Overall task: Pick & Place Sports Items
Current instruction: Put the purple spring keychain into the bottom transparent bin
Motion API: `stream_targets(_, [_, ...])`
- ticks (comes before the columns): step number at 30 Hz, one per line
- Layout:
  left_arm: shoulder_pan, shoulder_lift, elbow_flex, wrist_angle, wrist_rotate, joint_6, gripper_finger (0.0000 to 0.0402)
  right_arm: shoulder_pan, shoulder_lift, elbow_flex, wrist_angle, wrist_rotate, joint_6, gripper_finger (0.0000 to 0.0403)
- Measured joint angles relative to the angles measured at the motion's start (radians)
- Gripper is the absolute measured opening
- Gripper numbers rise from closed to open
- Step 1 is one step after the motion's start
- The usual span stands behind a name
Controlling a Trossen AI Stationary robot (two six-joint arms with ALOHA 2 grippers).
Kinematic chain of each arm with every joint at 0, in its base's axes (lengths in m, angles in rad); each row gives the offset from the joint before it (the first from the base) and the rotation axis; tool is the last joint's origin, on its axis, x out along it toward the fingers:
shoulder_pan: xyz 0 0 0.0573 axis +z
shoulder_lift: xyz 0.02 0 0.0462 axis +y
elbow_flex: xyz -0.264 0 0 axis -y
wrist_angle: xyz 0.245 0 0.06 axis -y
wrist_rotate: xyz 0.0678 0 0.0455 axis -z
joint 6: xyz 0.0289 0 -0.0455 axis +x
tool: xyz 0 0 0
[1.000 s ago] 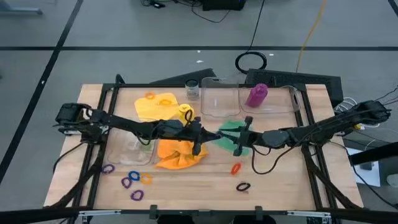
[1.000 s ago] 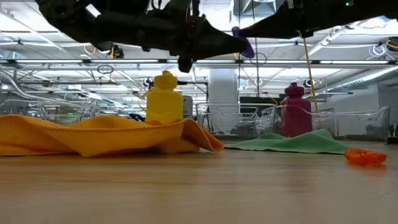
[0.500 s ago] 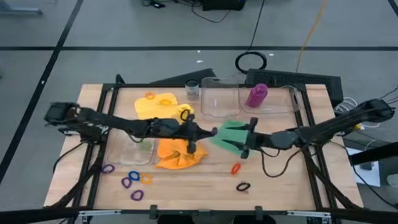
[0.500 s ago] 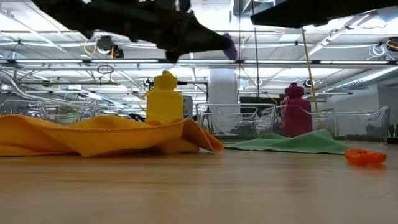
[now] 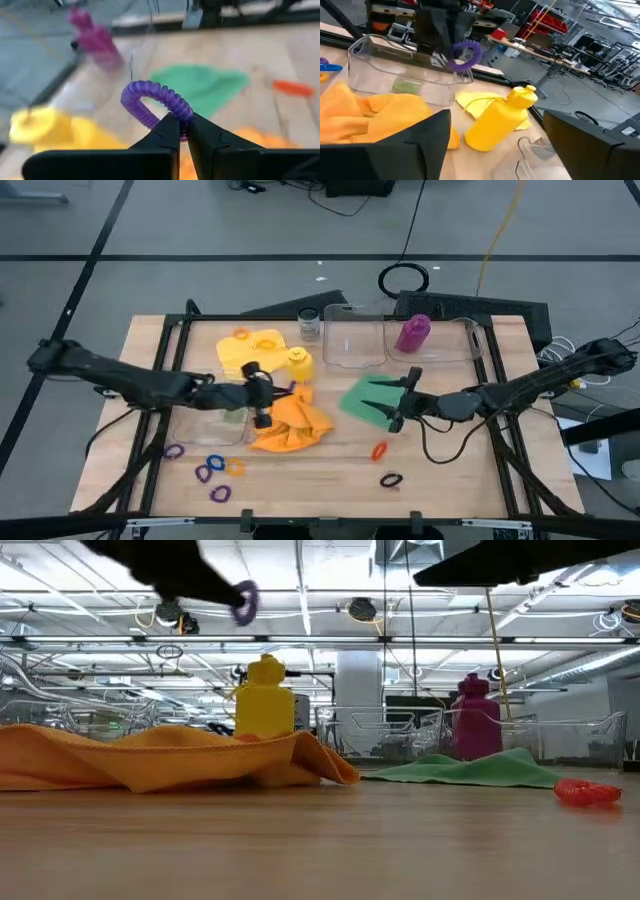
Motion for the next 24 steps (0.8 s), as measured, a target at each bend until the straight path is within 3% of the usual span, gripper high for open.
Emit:
stream_targets(5, [-0.026,-0.059,0.0,-0.298,0.006,-0.197,0.0009,0.0,0.0,0.0,0.0,0.0,0.001,0.0219])
stream_targets(14, [-0.037,-0.078,0.0,-0.694,0.13,-0.563,0.0009,0.0,0.0,0.0,0.0,0.0,0.01,0.0198])
stream_targets(24, [-0.001,-0.067,-0.103,-0.775,0.291,-0.804,0.0009,0.0,0.0,0.0,-0.008,-0.004,0.013,0.0183])
